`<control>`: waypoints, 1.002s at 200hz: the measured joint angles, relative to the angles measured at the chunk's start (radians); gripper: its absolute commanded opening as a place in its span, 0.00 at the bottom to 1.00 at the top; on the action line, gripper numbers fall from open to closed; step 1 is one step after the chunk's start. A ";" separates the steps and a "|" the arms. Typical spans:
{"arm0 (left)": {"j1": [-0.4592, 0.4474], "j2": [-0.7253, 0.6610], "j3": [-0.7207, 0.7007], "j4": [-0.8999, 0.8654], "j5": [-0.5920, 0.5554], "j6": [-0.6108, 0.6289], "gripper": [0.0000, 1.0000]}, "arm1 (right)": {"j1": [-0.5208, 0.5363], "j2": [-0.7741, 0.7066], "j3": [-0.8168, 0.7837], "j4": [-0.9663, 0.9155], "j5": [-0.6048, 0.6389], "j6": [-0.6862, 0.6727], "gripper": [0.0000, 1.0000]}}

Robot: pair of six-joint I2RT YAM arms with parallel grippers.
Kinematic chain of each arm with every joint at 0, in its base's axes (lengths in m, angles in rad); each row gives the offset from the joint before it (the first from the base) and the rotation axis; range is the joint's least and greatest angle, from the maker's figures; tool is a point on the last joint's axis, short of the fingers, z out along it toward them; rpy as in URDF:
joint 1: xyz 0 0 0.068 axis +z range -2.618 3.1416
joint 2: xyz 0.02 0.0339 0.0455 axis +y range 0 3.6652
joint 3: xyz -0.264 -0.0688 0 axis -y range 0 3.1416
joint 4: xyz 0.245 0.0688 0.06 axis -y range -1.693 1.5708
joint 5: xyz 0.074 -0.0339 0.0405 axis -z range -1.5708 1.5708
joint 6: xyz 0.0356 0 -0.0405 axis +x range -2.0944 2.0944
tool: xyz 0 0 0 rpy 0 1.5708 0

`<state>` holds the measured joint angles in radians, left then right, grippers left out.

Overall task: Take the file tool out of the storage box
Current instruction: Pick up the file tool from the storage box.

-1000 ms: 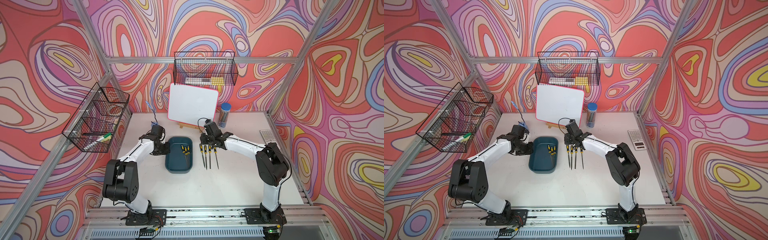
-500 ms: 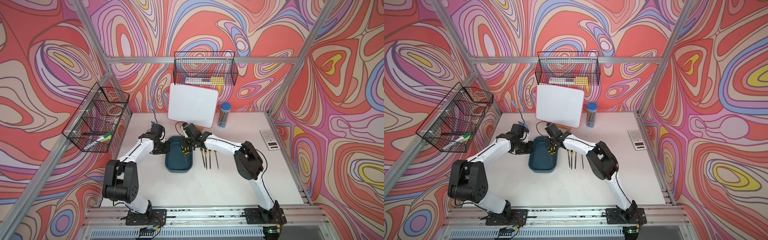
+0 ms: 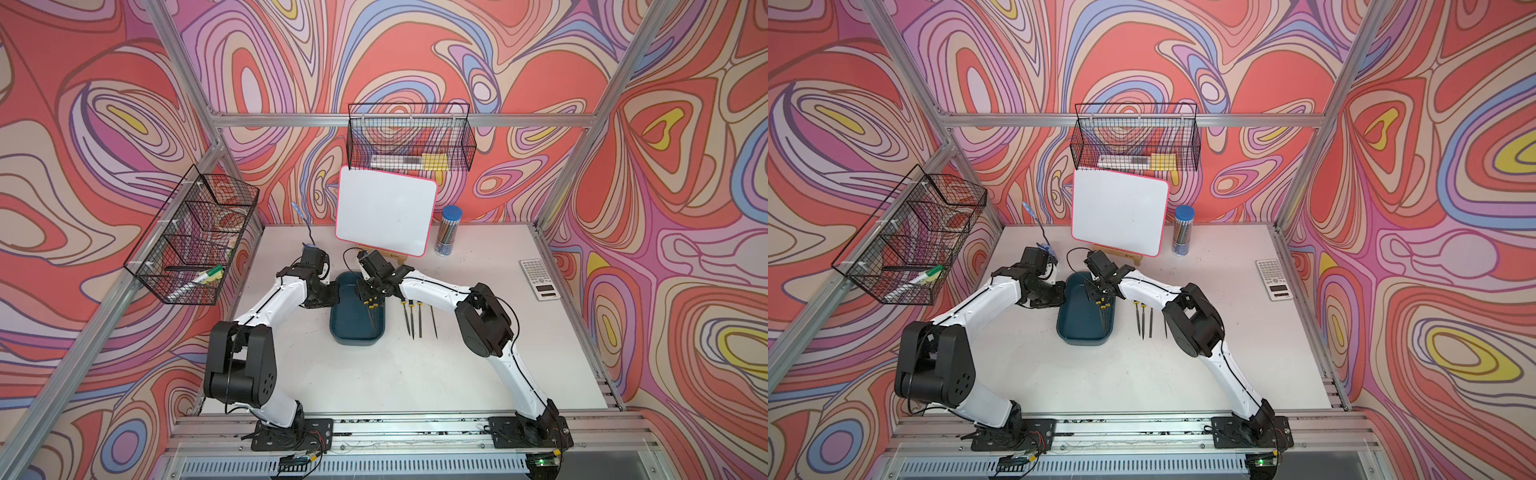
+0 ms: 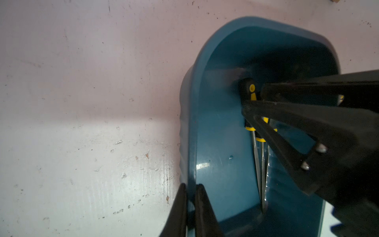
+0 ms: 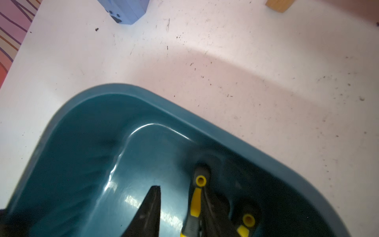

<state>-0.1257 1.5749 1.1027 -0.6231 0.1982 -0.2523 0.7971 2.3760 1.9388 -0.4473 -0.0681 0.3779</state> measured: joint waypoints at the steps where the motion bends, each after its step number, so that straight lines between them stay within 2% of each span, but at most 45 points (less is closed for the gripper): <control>1: 0.000 0.000 0.000 0.000 0.000 0.000 0.00 | 0.000 0.001 0.000 0.000 0.000 0.000 0.34; 56: 0.000 -0.003 0.000 -0.002 -0.003 0.002 0.00 | 0.005 0.034 0.038 -0.037 0.011 -0.016 0.34; 90: 0.000 -0.003 0.000 -0.002 -0.003 0.002 0.00 | 0.013 0.050 0.048 -0.044 0.014 -0.023 0.29; 155: 0.000 -0.003 0.000 -0.010 -0.013 0.001 0.00 | 0.024 0.057 0.059 -0.042 0.007 0.004 0.07; 200: 0.001 -0.003 -0.008 -0.003 -0.024 0.002 0.00 | 0.010 -0.026 -0.111 0.163 -0.090 0.101 0.06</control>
<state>-0.1249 1.5723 1.0943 -0.6266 0.1741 -0.2508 0.8074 2.3497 1.8275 -0.2840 -0.1581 0.4789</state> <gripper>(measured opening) 0.116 0.165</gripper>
